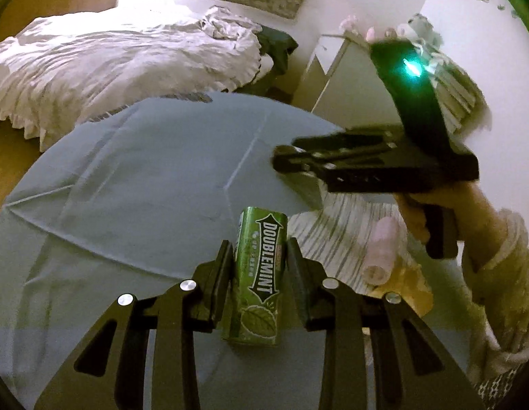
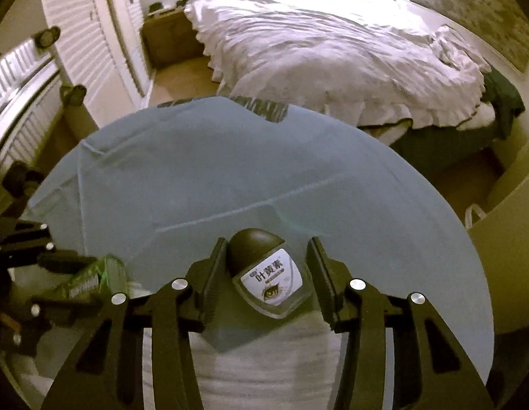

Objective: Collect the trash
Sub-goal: 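Grasp the green Doublemint gum pack with the left gripper while the right grasps the roll-on bottle, then carry the gum pack and roll-on bottle over the black bin and open both grippers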

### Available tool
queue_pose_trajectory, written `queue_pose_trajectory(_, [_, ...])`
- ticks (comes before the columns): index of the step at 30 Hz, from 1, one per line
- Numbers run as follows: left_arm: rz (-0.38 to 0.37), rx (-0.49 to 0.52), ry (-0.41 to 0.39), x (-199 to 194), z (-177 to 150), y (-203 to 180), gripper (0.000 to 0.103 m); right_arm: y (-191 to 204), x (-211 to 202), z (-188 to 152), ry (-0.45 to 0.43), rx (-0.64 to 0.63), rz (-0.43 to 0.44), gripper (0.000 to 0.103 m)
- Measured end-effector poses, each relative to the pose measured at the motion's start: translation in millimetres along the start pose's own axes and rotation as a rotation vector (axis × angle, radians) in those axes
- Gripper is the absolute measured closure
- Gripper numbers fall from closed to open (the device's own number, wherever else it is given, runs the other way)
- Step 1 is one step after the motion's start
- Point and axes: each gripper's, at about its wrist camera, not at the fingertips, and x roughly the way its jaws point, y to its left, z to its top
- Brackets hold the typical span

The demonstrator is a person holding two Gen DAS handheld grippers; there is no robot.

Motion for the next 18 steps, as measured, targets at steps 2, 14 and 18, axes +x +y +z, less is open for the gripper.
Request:
queue_pose_trajectory(2, [-0.012, -0.001, -0.019, -3.5, 1.3, -2.3, 0.071, -8.0, -18.0, -10.0, -0.046, 0.049, 0.024, 0.057])
queue_pose_trajectory(14, [-0.124, 0.132, -0.085, -1.4, 30.8, -91.2, 0.08, -122.9, -181.8, -167.5, -0.49, 0.559, 0.044, 0.059])
queue_pose_trajectory(18, [-0.164, 0.18, -0.077, 16.1, 37.7, -128.8, 0.082, -152.5, -204.6, -227.6, -0.544, 0.678, -0.007, 0.059])
